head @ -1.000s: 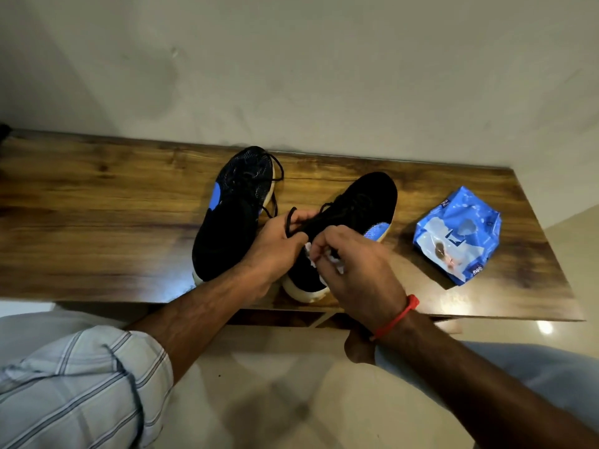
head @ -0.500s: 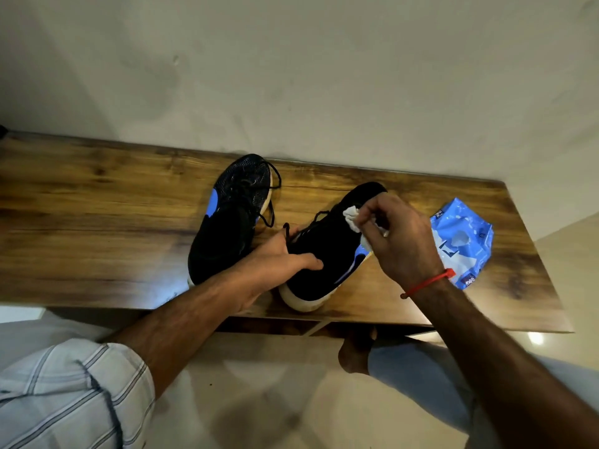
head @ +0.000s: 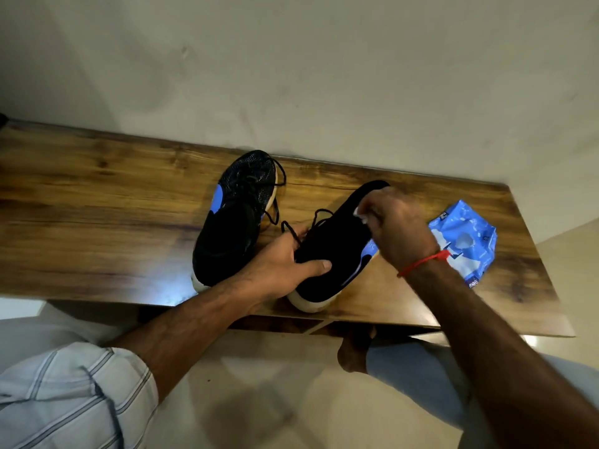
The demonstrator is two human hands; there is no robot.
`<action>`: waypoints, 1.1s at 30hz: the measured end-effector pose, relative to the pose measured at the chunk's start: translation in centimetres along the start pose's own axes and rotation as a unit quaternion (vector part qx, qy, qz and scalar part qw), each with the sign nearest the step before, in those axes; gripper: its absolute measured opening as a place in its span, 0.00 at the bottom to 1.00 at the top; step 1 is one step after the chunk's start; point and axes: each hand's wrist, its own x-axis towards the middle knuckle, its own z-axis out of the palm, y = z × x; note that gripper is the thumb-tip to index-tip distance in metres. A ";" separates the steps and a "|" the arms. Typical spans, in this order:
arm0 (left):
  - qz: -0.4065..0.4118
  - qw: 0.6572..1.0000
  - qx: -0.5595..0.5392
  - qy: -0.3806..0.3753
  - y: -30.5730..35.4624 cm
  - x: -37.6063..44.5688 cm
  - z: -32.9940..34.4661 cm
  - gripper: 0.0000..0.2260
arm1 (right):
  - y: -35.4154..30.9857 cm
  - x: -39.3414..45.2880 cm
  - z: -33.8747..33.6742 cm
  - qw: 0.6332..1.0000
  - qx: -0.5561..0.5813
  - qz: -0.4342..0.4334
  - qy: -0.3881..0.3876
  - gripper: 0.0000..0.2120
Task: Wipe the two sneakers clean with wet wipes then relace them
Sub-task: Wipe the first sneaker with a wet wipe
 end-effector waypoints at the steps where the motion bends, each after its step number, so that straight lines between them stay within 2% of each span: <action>1: 0.001 1.000 0.004 0.005 0.1 -0.1 0.2 0.24 | 0.9 0.1 -0.5 0.999 0.009 0.032 0.029 0.09; 5: 0.018 0.995 0.063 0.082 -0.2 0.3 0.9 0.23 | 3.0 0.0 -2.1 0.976 0.121 0.177 0.048 0.10; 9: 0.076 0.979 0.098 0.164 -0.7 1.0 1.3 0.23 | 3.1 -0.2 -3.0 0.956 0.208 0.199 0.061 0.11; 13: 0.225 0.938 0.177 0.194 -0.5 0.2 1.9 0.25 | 2.4 -0.5 -3.8 0.952 0.220 0.200 0.072 0.07; 15: 0.280 0.909 0.222 0.215 -0.3 -0.3 2.1 0.25 | 0.8 -0.9 -3.9 0.956 0.231 0.171 0.063 0.07; 17: 0.306 0.886 0.244 0.249 0.1 -0.2 1.9 0.25 | -1.5 -1.8 -3.5 0.970 0.217 0.093 0.053 0.08; 19: 0.323 0.878 0.226 0.271 0.7 0.1 1.4 0.23 | -3.6 -2.7 -2.7 0.985 0.165 -0.009 0.050 0.08; 21: 0.343 0.871 0.216 0.277 1.1 0.3 0.8 0.20 | -3.2 -2.9 -1.9 0.992 0.093 -0.059 0.067 0.09; 24: 0.345 0.867 0.206 0.295 1.7 0.3 0.1 0.15 | 1.1 -2.0 -1.5 0.993 0.037 0.028 0.108 0.09; 27: 0.360 0.854 0.193 0.322 1.9 0.2 -0.2 0.15 | 3.0 -1.9 -2.1 0.979 0.051 0.143 0.135 0.10; 28: 0.365 0.849 0.192 0.329 1.9 0.3 -0.2 0.15 | 2.0 -1.9 -2.2 0.976 0.070 0.144 0.146 0.09; 30: 0.367 0.853 0.175 0.329 2.0 0.5 -0.3 0.15 | -1.5 -2.3 -1.8 0.979 0.110 0.085 0.151 0.08; 33: 0.364 0.866 0.133 0.317 2.2 0.4 0.1 0.18 | -3.7 -3.1 -1.0 0.989 0.084 -0.014 0.120 0.08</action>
